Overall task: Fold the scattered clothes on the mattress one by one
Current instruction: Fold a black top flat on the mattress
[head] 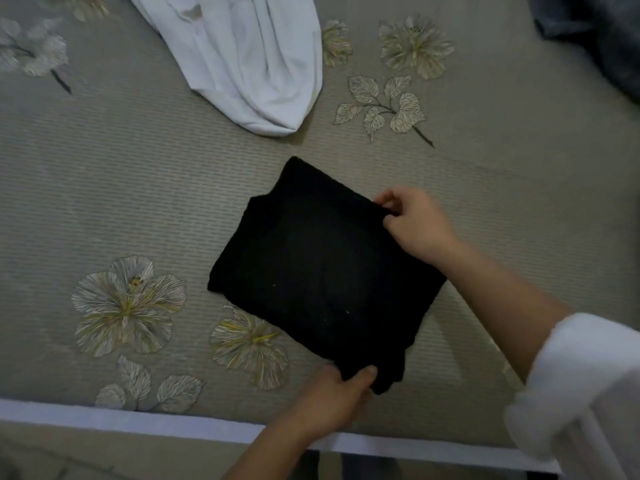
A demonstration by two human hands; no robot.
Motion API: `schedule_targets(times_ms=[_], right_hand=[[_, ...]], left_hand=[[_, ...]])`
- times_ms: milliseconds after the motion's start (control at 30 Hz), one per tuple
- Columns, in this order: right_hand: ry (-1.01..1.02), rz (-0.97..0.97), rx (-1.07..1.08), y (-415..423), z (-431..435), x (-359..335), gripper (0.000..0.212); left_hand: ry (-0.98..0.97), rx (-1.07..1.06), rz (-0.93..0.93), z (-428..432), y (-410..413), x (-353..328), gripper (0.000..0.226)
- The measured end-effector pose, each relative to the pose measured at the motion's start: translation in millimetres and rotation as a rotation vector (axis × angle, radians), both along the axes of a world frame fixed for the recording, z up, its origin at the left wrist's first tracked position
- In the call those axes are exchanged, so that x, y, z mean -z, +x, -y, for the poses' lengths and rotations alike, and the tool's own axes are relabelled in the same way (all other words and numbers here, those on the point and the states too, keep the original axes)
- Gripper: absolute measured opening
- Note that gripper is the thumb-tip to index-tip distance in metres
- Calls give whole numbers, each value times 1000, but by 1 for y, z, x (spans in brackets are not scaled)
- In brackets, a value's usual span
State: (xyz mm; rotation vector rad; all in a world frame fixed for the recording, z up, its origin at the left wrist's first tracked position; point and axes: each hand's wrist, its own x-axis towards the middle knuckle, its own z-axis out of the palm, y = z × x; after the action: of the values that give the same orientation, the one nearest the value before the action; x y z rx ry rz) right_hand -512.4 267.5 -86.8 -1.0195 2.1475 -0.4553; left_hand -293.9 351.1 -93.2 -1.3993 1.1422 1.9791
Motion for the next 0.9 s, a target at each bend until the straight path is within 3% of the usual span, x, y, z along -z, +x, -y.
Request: schedule_targets(times_ms=[133,233,300,367,400,467,533,633,733,900], right_hand=[[-110,-150,-51,12,-10,-4,41],[-109,-277,-63,25,-49,3,53],[-85,-371,-61,36,-81,14,61],[-31,-422,-77,47,-108,29,67],[-4,-436,-79,53,-119,36,68],[29,-453,-38,64,-135,49,68],[70,-421,27,73,-145,58,67],[77,-363,102,85,-153,63,67],[-41,-236,309,86,-148,52,76],[-167,263,865,68,-138,24,90]], left_hand=[[120,274,11,-8,-39,-11,57],[183,156,-162,18,-41,-26,46],[-86,-71,-298,40,-32,-30,32],[-689,-124,-248,65,-20,-18,21],[-963,4,-148,76,-13,-8,36],[-1202,294,71,93,8,21,75],[-1209,442,193,99,26,43,88],[-1173,411,221,94,36,56,93],[-1117,185,203,90,30,48,100],[-968,-285,203,109,35,24,88]])
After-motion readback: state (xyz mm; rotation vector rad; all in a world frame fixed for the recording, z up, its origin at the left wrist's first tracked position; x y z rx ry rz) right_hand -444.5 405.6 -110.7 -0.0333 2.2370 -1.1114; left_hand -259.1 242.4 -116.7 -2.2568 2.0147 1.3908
